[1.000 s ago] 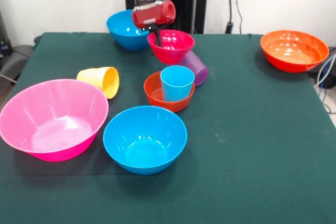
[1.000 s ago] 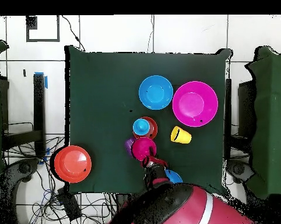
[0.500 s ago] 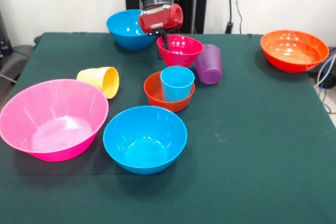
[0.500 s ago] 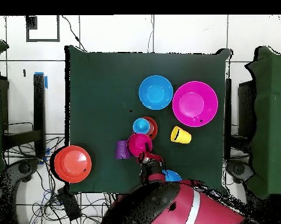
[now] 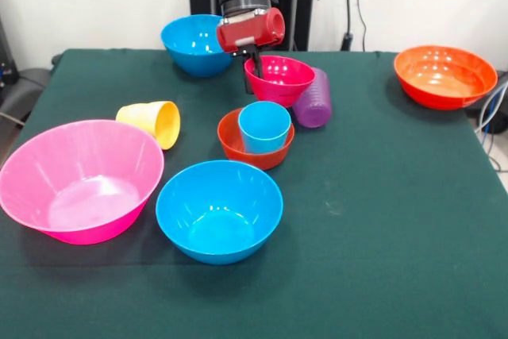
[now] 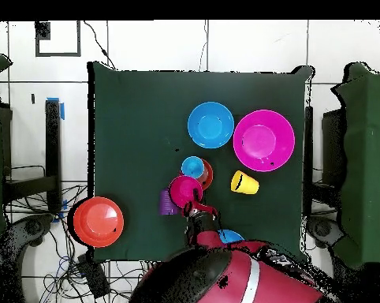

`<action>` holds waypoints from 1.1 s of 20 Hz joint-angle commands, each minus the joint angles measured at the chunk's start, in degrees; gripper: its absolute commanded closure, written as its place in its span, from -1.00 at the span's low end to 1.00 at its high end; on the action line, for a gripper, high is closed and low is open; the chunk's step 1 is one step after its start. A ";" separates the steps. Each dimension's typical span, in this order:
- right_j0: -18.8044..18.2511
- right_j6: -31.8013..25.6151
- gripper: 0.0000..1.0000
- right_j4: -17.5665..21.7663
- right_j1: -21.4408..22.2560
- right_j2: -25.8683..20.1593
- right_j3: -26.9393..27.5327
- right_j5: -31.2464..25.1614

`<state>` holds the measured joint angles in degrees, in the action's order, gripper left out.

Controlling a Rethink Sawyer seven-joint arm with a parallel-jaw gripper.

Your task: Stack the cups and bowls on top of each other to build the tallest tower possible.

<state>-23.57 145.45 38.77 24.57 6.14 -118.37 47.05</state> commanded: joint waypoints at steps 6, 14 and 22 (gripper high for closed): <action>-2.37 7.98 1.00 0.27 4.35 -10.57 2.78 -17.14; -6.90 7.81 1.00 2.33 7.23 -14.45 -3.00 -21.27; -6.05 6.91 1.00 -0.08 13.92 -11.56 -14.92 -20.52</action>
<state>-31.37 145.45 38.81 34.31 -1.40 -125.03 32.87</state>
